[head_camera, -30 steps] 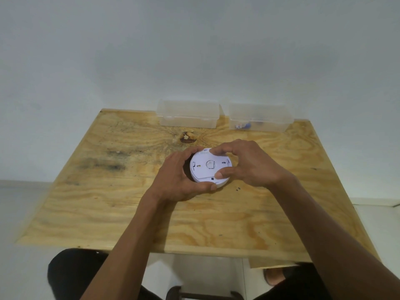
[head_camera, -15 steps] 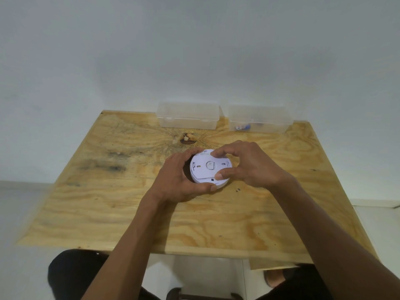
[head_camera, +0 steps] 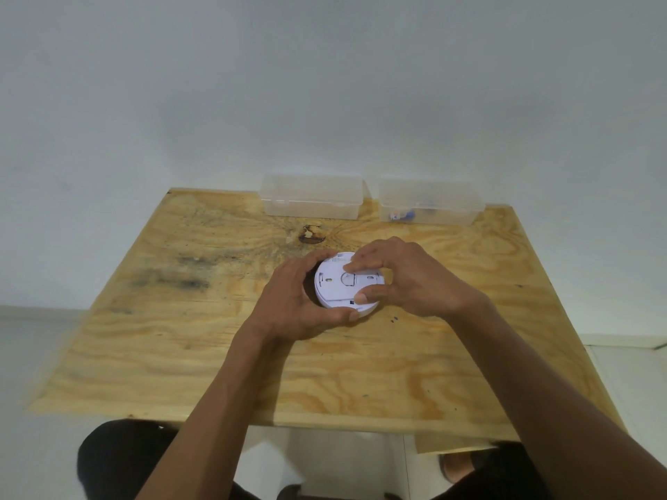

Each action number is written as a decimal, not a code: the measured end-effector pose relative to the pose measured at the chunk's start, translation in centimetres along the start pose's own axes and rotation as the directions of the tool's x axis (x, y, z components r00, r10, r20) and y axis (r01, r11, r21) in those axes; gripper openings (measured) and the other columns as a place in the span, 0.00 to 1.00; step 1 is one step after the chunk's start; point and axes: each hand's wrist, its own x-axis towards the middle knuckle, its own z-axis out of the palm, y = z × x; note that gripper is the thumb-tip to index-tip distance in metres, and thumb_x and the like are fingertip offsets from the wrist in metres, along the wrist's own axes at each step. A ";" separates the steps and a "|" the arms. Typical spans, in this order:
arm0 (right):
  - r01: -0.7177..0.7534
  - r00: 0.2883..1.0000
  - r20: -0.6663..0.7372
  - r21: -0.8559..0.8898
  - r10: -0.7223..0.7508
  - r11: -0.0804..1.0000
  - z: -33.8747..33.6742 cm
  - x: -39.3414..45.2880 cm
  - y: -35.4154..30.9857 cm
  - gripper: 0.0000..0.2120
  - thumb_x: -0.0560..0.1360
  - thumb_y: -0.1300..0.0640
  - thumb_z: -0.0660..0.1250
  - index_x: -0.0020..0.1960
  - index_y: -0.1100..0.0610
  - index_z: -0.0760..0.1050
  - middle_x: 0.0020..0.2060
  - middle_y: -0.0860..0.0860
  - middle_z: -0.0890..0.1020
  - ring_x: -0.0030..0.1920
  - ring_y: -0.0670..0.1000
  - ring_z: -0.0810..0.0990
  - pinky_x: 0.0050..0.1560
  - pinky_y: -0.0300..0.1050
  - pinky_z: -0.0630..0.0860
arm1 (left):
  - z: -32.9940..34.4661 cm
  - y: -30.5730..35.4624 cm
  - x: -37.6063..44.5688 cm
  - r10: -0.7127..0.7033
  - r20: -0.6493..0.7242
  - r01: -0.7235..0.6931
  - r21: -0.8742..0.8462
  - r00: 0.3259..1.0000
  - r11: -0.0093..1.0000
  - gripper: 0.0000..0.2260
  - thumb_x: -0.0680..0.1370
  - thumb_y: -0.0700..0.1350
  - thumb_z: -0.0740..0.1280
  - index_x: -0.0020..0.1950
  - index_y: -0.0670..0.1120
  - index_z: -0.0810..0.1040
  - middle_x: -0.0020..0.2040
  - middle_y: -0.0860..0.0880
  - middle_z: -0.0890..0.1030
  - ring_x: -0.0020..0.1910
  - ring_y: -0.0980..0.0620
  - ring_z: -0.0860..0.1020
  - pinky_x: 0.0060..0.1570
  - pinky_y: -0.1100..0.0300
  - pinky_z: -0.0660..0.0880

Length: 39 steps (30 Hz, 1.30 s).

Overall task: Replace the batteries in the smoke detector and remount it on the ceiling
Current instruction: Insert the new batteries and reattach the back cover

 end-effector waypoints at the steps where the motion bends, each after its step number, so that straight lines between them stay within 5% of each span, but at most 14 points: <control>1: 0.001 1.000 -0.002 -0.006 -0.001 1.000 0.0 0.0 0.0 0.23 0.70 0.49 0.77 0.64 0.49 0.80 0.63 0.48 0.79 0.61 0.49 0.73 0.61 0.49 0.72 | 0.0 0.0 0.0 -0.003 0.003 0.003 -0.001 1.000 1.000 0.37 0.58 0.58 0.82 0.66 0.53 0.78 0.56 0.58 0.83 0.54 0.60 0.82 0.53 0.57 0.80; 10: -0.062 0.997 -0.044 0.086 0.066 0.994 -0.2 0.7 0.3 0.27 0.62 0.51 0.82 0.60 0.49 0.82 0.55 0.44 0.82 0.57 0.47 0.78 0.59 0.52 0.76 | -0.2 0.6 -0.1 0.026 -0.005 -0.026 -0.029 1.000 0.999 0.32 0.58 0.57 0.82 0.60 0.62 0.76 0.52 0.60 0.84 0.51 0.59 0.83 0.50 0.54 0.81; 18: -0.007 0.999 0.044 -0.184 0.016 0.983 0.0 1.9 -1.6 0.26 0.67 0.47 0.79 0.61 0.57 0.80 0.59 0.51 0.79 0.59 0.53 0.74 0.58 0.52 0.74 | -0.2 0.4 0.0 0.005 -0.004 -0.005 -0.030 1.000 1.000 0.35 0.58 0.60 0.80 0.63 0.54 0.78 0.53 0.56 0.85 0.51 0.55 0.83 0.50 0.50 0.81; 25: 0.000 1.000 -0.030 -0.003 0.000 1.000 -0.1 1.6 -1.0 0.22 0.62 0.51 0.82 0.53 0.56 0.83 0.49 0.52 0.84 0.49 0.53 0.80 0.50 0.54 0.77 | -0.2 0.4 0.0 -0.003 0.011 0.003 -0.016 1.000 1.000 0.38 0.58 0.62 0.79 0.65 0.51 0.78 0.53 0.56 0.84 0.51 0.56 0.83 0.51 0.50 0.81; 30: -0.016 0.998 -0.056 0.137 0.024 0.990 0.4 1.0 -0.3 0.25 0.62 0.53 0.83 0.57 0.55 0.82 0.50 0.48 0.83 0.49 0.48 0.80 0.50 0.40 0.78 | -0.2 0.7 -0.1 -0.003 0.004 0.003 -0.016 1.000 1.000 0.37 0.57 0.63 0.79 0.64 0.52 0.79 0.53 0.56 0.85 0.51 0.56 0.83 0.50 0.50 0.81; 39: 0.025 0.999 -0.044 0.056 -0.023 0.998 0.4 1.1 -0.3 0.28 0.64 0.50 0.82 0.61 0.56 0.81 0.53 0.51 0.81 0.51 0.50 0.79 0.52 0.47 0.78 | -0.2 0.6 0.0 -0.003 0.008 0.003 -0.002 1.000 1.000 0.38 0.58 0.62 0.79 0.65 0.51 0.78 0.53 0.55 0.85 0.51 0.54 0.83 0.50 0.48 0.81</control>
